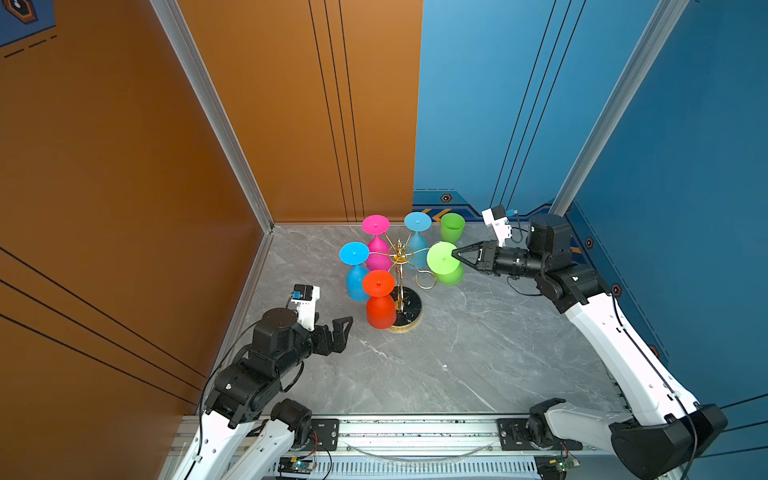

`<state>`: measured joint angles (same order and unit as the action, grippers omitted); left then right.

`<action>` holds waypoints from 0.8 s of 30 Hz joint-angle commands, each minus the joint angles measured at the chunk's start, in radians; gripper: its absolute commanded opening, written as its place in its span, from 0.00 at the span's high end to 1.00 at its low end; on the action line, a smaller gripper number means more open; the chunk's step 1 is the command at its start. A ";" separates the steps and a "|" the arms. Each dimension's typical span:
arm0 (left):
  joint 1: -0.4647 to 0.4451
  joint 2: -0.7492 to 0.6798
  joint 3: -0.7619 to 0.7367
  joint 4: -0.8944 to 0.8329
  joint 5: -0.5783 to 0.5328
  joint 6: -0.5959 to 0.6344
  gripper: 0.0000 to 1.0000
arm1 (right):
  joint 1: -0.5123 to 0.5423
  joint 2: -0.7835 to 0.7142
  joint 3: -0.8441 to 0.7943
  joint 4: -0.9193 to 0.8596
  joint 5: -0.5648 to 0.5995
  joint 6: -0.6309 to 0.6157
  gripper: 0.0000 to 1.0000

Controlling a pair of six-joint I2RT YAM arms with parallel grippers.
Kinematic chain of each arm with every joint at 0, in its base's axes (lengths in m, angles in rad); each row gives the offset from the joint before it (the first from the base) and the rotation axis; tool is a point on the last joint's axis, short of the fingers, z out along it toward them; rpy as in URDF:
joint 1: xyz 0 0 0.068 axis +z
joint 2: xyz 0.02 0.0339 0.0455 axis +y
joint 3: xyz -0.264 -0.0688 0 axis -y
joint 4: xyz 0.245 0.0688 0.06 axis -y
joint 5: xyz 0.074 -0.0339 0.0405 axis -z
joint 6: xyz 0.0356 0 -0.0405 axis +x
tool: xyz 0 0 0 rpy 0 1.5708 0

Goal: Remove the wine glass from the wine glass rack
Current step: 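Pull the glass off the rack hook with the right gripper while the left gripper approaches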

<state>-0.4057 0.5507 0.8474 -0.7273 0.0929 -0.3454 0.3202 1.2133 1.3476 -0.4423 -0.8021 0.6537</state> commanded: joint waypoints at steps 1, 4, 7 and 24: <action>0.010 0.020 0.039 -0.035 0.135 -0.011 0.00 | -0.005 -0.037 -0.014 -0.039 -0.035 -0.038 1.00; 0.008 0.038 0.059 -0.034 0.220 -0.028 0.03 | -0.006 -0.061 -0.035 -0.071 -0.032 -0.062 1.00; -0.007 0.041 0.069 -0.034 0.280 -0.048 0.05 | -0.006 -0.093 -0.062 -0.110 -0.029 -0.100 1.00; -0.240 -0.039 0.022 0.049 0.347 -0.121 0.22 | 0.116 -0.228 -0.231 -0.189 -0.044 -0.251 1.00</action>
<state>-0.5995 0.5186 0.8841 -0.7223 0.4145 -0.4538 0.4026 0.9985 1.1324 -0.6117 -0.8379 0.4549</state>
